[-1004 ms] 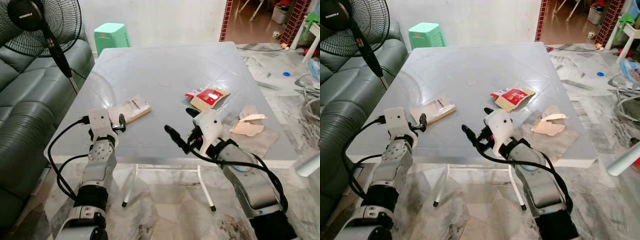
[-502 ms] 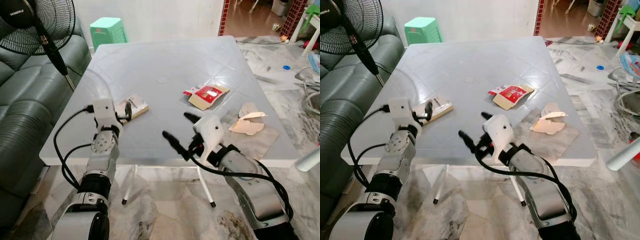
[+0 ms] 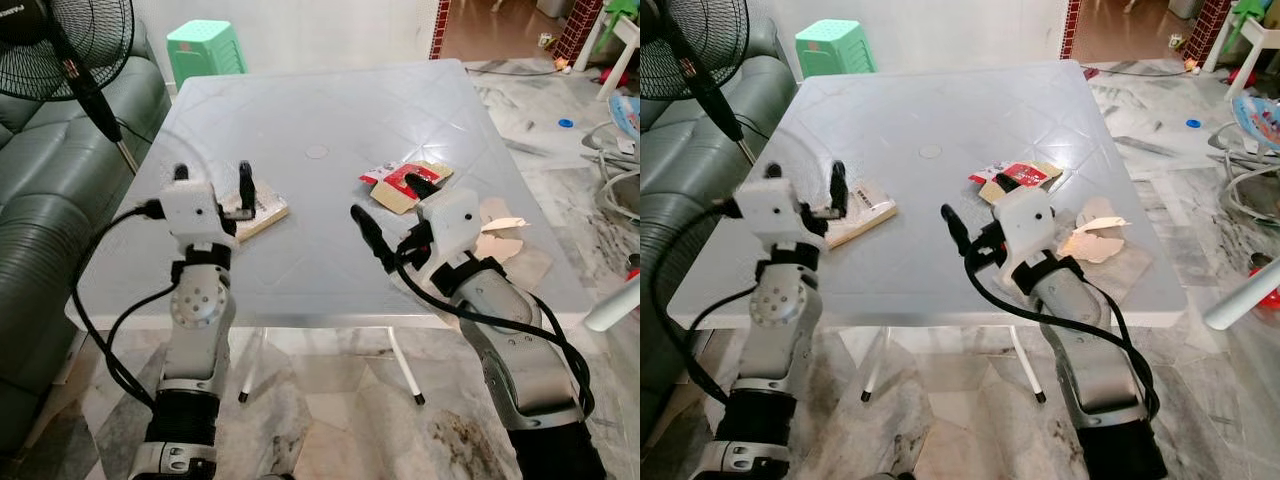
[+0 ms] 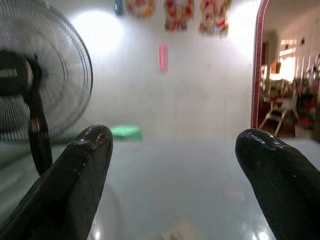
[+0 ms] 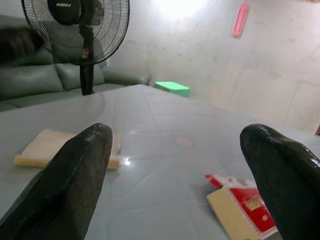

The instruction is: Picking trash to rubbish bin

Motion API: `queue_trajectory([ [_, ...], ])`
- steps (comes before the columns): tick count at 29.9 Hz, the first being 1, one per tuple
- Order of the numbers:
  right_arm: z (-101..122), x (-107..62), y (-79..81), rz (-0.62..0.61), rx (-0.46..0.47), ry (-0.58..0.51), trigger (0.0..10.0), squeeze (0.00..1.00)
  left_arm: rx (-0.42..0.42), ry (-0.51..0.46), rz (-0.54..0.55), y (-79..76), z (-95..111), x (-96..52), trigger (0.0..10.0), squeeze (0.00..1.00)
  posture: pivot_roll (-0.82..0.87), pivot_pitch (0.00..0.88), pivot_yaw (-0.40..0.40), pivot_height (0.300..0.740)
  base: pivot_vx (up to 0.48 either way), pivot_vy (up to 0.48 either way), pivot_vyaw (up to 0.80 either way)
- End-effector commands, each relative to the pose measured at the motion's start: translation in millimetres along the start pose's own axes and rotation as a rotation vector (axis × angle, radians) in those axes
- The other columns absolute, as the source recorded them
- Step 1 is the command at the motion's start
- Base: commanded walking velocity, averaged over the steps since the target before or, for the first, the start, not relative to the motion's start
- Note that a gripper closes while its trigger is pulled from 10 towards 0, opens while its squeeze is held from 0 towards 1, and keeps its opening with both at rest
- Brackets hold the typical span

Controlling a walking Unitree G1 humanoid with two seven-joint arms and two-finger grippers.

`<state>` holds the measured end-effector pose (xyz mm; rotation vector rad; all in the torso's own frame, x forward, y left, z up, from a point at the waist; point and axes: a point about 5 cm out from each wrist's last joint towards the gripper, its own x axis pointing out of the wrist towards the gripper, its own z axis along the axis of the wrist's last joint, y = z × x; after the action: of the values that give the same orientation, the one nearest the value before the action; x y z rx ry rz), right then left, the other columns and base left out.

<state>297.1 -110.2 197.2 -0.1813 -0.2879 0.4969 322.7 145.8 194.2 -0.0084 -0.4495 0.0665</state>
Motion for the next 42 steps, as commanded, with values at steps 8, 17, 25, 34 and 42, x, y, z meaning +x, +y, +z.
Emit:
queue_trajectory([
  [8,4,5.4,2.0,-0.001,-0.022,-0.026,10.0,0.39,0.013,0.027,0.015,4.3,3,3.9,10.0,0.00,-0.08,0.066,0.058,0.740,0.400,0.000,0.00],
  [17,2,5.9,3.6,0.009,-0.030,-0.022,10.0,0.39,0.009,0.061,0.022,1.5,0,3.8,10.0,0.00,-0.08,0.058,0.058,0.740,0.288,0.000,0.00],
  [25,0,6.3,4.0,0.013,-0.029,-0.019,10.0,0.39,0.087,0.112,0.107,15.0,-8,0.7,10.0,0.00,-0.08,0.060,0.059,0.740,0.000,0.000,0.00],
  [34,-2,1.5,20.1,0.229,0.014,0.022,10.0,0.39,0.132,0.338,0.203,37.6,-46,-12.5,10.0,0.00,-0.08,0.065,0.068,0.740,0.000,0.000,0.00],
  [42,-10,-16.9,41.6,0.510,0.044,0.109,10.0,0.38,0.120,0.593,0.164,37.9,-81,-25.6,10.0,0.00,-0.08,0.067,0.069,0.740,0.000,0.000,0.00],
])
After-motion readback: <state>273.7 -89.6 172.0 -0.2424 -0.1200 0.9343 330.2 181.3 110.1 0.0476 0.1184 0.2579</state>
